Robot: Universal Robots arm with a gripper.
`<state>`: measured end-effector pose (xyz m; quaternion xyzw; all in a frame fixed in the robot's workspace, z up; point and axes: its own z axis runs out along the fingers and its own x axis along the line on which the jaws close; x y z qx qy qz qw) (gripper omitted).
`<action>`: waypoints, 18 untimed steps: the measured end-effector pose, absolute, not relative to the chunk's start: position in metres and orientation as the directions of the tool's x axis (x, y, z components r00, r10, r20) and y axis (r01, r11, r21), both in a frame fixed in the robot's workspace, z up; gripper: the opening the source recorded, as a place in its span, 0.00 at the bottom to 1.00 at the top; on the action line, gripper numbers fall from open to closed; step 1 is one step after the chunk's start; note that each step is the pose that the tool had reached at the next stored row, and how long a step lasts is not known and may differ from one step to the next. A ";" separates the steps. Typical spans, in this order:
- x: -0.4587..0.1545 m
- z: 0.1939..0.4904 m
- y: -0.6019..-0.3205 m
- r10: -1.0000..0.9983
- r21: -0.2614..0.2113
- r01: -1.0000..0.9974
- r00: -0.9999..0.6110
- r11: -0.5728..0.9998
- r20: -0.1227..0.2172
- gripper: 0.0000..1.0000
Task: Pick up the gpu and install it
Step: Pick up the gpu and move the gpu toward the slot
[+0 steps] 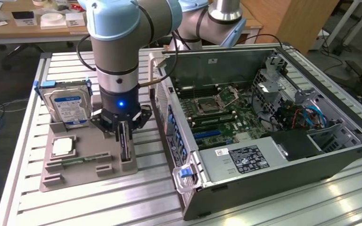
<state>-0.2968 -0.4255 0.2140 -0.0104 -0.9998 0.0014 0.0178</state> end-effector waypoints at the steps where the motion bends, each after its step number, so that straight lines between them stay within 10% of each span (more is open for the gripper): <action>1: -0.297 0.214 -0.425 0.021 -0.003 0.021 -0.999 1.000 0.036 0.39; 18: -0.297 0.214 -0.425 0.021 -0.003 0.021 -0.999 1.000 0.036 0.28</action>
